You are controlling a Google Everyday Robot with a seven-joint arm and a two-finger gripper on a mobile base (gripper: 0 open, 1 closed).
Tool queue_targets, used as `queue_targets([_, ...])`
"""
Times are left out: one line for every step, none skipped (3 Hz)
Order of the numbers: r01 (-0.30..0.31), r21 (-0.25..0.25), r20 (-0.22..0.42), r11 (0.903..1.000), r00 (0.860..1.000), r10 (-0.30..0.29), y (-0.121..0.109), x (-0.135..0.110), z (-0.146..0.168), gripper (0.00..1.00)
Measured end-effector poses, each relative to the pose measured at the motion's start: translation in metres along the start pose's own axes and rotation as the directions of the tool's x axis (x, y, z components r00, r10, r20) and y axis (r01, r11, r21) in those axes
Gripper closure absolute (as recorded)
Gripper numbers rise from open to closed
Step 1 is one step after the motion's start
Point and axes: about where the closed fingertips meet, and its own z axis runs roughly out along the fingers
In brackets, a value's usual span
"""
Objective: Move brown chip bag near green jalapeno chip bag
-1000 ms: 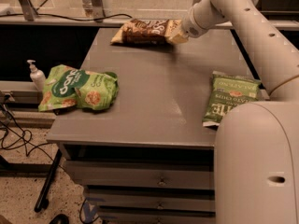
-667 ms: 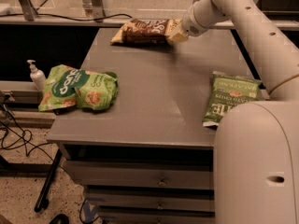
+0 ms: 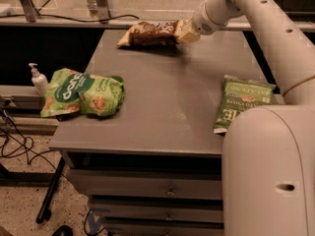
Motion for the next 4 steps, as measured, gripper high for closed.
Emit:
queue_targets([0.021,-0.034,-0.009,0.9992,1.0,-0.021,0.008,-0.002,-0.016,1.0])
queue_targets([0.047,-0.057,-0.018,0.9972,0.999,-0.049,0.017,-0.004,-0.033,1.0])
queue_targets([0.061,-0.086,-0.052,0.9944,0.996,-0.066,0.027,0.01,-0.057,1.0])
queue_targets([0.071,-0.109,-0.104,0.9916,0.991,-0.082,0.034,0.03,-0.093,1.0])
